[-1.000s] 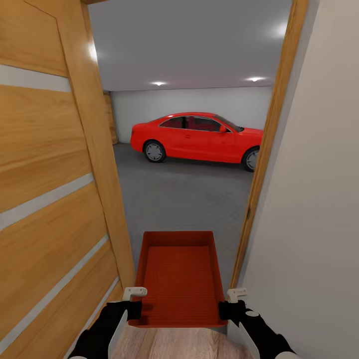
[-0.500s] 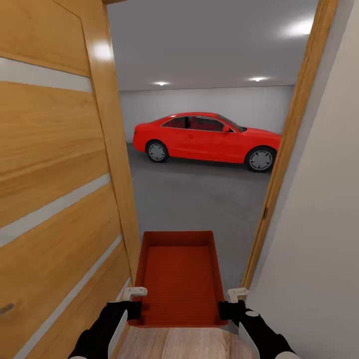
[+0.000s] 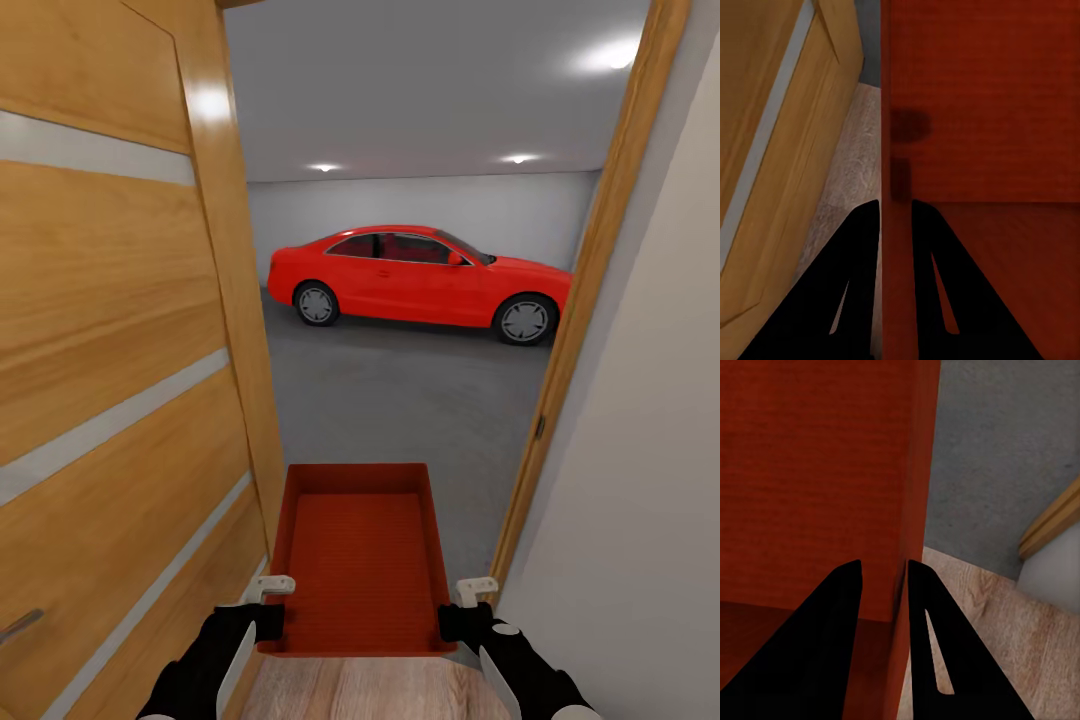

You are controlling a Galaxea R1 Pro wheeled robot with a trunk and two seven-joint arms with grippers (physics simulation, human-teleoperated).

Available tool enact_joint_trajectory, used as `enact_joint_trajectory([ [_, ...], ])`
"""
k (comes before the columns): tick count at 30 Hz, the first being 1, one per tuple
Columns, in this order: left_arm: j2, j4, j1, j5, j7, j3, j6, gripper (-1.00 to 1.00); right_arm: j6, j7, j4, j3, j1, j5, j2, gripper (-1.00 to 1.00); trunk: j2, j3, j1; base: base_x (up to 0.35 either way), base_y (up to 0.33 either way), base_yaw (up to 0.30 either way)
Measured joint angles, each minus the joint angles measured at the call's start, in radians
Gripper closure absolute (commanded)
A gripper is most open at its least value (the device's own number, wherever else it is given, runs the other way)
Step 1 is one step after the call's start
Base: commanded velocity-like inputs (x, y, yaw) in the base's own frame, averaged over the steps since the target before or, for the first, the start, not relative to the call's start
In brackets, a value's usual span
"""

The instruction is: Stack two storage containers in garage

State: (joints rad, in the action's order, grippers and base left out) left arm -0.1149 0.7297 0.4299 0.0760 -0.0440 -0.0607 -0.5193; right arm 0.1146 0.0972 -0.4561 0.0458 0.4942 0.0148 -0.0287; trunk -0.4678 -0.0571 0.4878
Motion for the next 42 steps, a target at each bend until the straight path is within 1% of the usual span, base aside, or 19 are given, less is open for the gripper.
enact_joint_trajectory([
  [10,-0.001,0.000,0.000,0.000,-0.001,0.000,0.000,1.00,0.000,0.000,0.000,0.000,0.000,0.000,0.000,1.00,0.000,0.000,0.000,0.000,0.164,0.000],
  [22,0.000,-0.001,0.000,0.000,0.000,0.000,0.000,1.00,0.000,-0.001,0.001,0.000,0.000,0.000,0.000,1.00,0.000,0.000,0.000,0.000,0.013,0.000],
  [25,0.001,-0.001,0.000,0.000,0.002,0.000,0.000,1.00,0.000,-0.004,0.001,0.006,0.000,-0.006,0.000,1.00,0.000,0.000,0.000,0.000,0.000,0.000],
  [29,0.005,-0.002,0.001,0.000,0.006,0.000,0.001,1.00,0.001,-0.014,0.001,0.024,0.000,-0.023,0.000,1.00,0.000,0.000,0.000,0.000,0.000,-0.007],
  [33,0.005,-0.001,0.001,0.000,0.005,0.001,0.000,1.00,0.001,-0.017,0.001,0.029,0.000,-0.027,0.000,1.00,0.000,0.000,0.000,0.000,0.000,-0.164],
  [42,0.005,-0.002,0.000,-0.001,0.005,0.001,-0.002,1.00,0.003,-0.017,0.002,0.030,0.000,-0.028,0.001,1.00,0.000,0.000,0.000,0.000,0.000,-0.269],
])
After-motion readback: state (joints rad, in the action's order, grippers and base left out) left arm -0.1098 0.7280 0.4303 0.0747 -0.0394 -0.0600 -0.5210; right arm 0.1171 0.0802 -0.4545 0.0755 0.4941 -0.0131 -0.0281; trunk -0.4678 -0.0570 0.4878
